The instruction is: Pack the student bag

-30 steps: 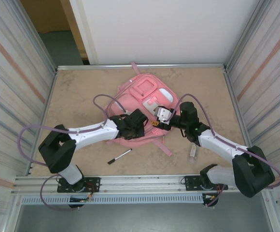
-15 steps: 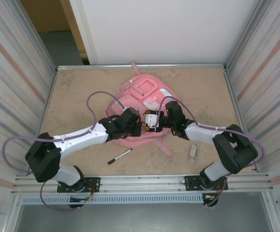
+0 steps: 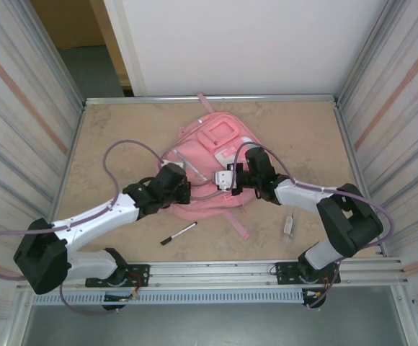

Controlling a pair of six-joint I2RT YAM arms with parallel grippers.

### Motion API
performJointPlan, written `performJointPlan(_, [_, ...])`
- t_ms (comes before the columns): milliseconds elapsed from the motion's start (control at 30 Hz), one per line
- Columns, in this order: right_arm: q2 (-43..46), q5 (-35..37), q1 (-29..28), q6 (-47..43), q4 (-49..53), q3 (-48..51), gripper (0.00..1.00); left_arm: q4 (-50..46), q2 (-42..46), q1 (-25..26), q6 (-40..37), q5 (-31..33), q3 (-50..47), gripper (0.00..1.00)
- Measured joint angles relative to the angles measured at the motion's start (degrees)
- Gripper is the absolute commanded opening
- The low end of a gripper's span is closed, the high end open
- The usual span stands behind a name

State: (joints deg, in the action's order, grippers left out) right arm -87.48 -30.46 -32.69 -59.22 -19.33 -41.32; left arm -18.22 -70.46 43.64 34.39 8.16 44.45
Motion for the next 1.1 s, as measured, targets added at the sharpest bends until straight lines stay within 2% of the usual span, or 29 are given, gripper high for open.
performJointPlan(67, [0.3,-0.3,0.6,-1.7,1.2,-0.4,0.03,1.4,0.5,-2.5,-2.5,-1.9,-0.6,0.00])
performJointPlan(167, [0.4,-0.9,1.4,-2.0,2.1,-1.0,0.40,1.8,1.0,-3.1,-5.8,-3.0,-0.6,0.00])
performJointPlan(233, [0.9,-0.7,3.1,0.0,2.6,-1.0,0.51,1.3,0.9,-2.4,-7.3,-2.4,-0.6,0.00])
performJointPlan(367, [4.7,-0.3,3.5,6.7,4.5,-0.7,0.61,1.0,-1.2,0.3,-7.9,-3.4,1.4,0.00])
performJointPlan(500, [11.7,1.7,-3.0,11.9,6.0,2.0,0.63,1.4,-5.2,3.0,-7.3,-7.4,5.6,0.00])
performJointPlan(567, [13.4,2.0,-4.5,14.1,5.9,3.2,0.63,2.8,-6.8,4.0,-6.6,-10.1,6.9,0.00])
performJointPlan(633, [13.4,3.0,-4.5,16.1,5.7,4.2,0.55,5.0,-8.5,4.8,-5.6,-13.0,7.7,0.00])
performJointPlan(800, [11.6,6.6,-3.9,17.3,6.4,4.4,0.16,6.8,-9.7,5.2,-4.5,-15.4,8.0,0.00])
performJointPlan(900, [11.5,7.5,-3.9,16.5,6.8,4.4,0.01,7.6,-9.2,4.4,-3.9,-15.2,7.7,0.00])
performJointPlan(1000, [11.5,8.2,-4.0,14.5,7.0,4.3,0.00,7.4,-7.3,3.2,-3.5,-14.1,6.6,0.00])
performJointPlan(1100, [11.6,7.8,-3.5,13.2,7.2,4.3,0.00,3.2,-7.0,1.6,-3.6,-10.9,7.9,0.00])
